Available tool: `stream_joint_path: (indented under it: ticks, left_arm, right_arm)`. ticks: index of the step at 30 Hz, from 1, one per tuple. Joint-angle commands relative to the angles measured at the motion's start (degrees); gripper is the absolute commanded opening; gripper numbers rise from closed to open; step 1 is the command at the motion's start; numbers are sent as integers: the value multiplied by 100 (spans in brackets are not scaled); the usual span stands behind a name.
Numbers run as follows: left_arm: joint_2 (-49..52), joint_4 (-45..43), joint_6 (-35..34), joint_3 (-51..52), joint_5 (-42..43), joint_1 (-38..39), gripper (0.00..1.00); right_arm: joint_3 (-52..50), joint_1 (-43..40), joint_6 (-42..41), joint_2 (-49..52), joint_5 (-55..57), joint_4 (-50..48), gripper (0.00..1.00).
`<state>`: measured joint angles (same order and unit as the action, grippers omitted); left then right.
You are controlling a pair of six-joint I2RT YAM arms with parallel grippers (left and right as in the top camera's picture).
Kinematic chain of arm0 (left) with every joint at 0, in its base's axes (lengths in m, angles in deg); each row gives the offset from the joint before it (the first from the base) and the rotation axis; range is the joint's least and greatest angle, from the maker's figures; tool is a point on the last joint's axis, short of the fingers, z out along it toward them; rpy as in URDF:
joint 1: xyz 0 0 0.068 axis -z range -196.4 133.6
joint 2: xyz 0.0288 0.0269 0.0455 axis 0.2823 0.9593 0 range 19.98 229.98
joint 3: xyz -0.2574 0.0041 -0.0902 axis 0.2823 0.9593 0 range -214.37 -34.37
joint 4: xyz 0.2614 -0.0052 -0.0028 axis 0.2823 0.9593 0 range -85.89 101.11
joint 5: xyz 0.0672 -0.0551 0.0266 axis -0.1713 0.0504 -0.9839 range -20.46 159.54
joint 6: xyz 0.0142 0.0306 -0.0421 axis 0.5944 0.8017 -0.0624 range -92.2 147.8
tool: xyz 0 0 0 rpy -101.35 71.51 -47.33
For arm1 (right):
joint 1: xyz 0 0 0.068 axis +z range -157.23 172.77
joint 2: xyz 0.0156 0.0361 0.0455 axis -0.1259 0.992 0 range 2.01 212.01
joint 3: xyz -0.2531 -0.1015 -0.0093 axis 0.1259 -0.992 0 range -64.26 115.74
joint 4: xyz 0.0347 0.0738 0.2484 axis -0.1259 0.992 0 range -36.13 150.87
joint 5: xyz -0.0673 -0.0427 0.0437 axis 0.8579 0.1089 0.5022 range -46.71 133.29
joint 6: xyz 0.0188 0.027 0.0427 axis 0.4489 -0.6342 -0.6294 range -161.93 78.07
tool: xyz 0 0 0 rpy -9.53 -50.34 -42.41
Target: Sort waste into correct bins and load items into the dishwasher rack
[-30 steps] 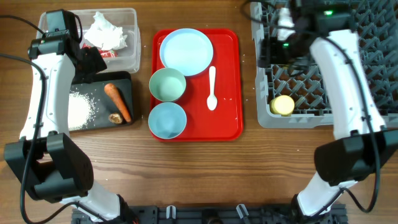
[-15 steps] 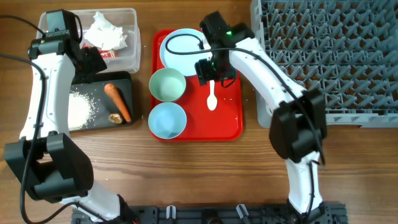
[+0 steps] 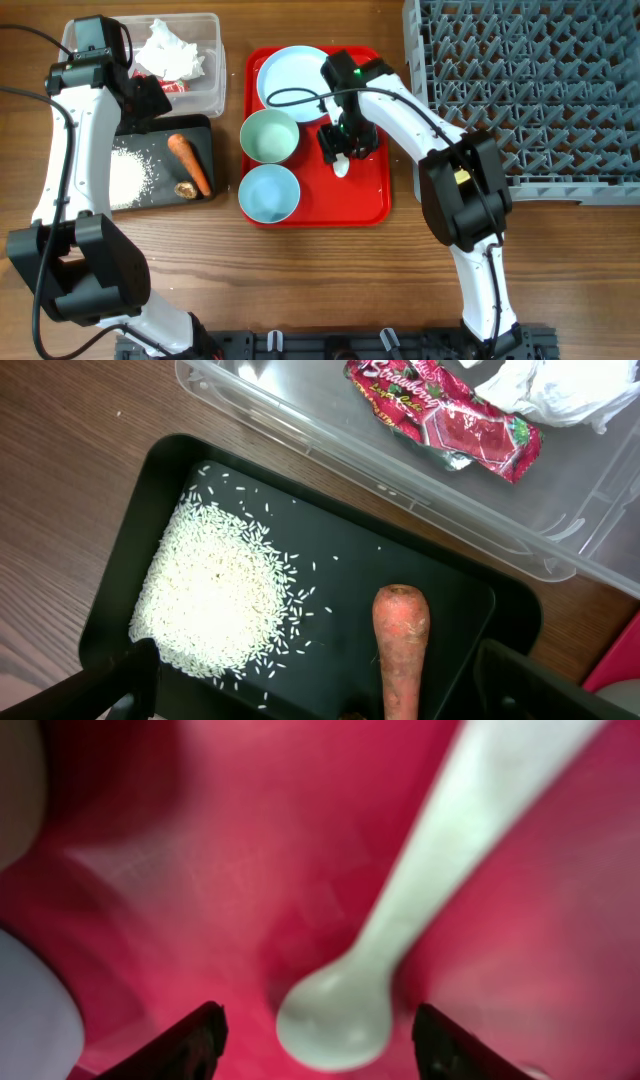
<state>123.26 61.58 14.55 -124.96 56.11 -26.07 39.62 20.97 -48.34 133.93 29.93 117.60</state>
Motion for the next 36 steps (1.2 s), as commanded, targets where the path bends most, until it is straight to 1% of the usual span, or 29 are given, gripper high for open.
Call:
stream_joint_path:
  ticks: [1, 7, 8, 11, 12, 18, 22, 27, 31, 33, 36]
  left_arm:
    - [-118, 2, -92, -17, 33, -15, 100]
    - [-118, 2, -92, -17, 33, -15, 100]
    - [-118, 4, -92, -17, 33, -15, 100]
    - [-118, 2, -94, -17, 33, -15, 100]
    - [-118, 2, -92, -17, 33, -15, 100]
    - [-118, 4, -92, -17, 33, -15, 100]
    - [-118, 2, -92, -17, 33, -15, 100]
    - [-118, 4, -94, -17, 33, -15, 100]
    - [-118, 2, -92, -17, 33, -15, 100]
    - [-118, 2, -92, -17, 33, -15, 100]
    - [-118, 2, -94, -17, 33, -15, 100]
  right_arm:
    - [-302, -17, 350, 140, -262, -184, 54]
    - [-402, -149, 321, 175, -260, -258, 22]
    - [-404, -205, 275, 175, -260, -212, 18]
    - [-404, -321, 138, 173, -264, -61, 10]
    - [-402, -365, 129, 173, -264, 9, 5]
    - [-315, -649, 44, 111, -313, 358, 4]
    - [-208, -752, 114, -212, -326, 560, 4]
    - [-195, -866, 101, -1379, -302, 509, 4]
    - [-192, -1163, -28, -2299, -273, 328, 4]
    - [-192, -1473, -437, -2774, 35, 192, 4]
    - [-195, -1875, -1088, -2992, 669, 83, 4]
